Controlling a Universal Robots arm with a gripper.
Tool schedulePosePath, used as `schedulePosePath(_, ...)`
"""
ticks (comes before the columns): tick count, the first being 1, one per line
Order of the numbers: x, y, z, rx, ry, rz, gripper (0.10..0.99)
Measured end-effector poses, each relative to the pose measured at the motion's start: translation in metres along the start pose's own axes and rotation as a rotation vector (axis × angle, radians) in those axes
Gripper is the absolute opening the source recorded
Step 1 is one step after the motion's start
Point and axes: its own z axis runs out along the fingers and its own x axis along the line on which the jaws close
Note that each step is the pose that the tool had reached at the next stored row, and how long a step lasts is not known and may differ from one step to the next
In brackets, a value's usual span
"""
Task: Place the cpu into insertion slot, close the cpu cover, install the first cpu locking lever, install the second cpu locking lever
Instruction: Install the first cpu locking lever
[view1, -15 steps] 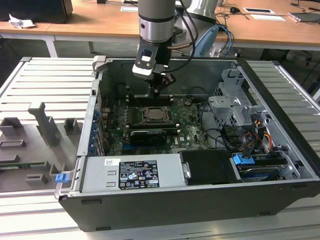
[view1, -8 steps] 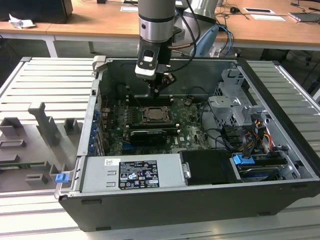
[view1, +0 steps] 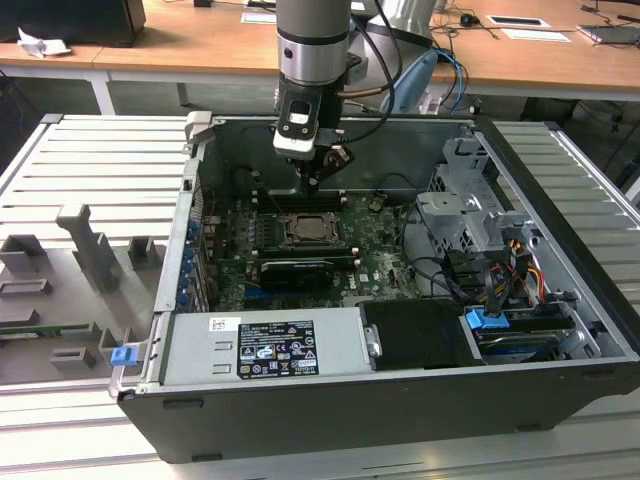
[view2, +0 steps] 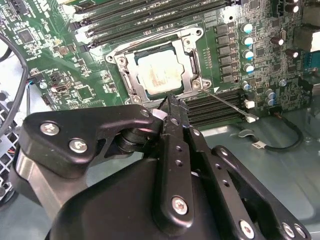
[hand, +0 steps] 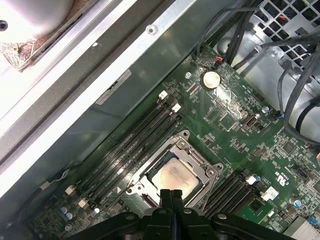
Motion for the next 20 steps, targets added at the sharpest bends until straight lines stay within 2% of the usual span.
schedulePosePath(20,0.0,0.0,0.0,0.0,0.0058,-0.121,0.106)
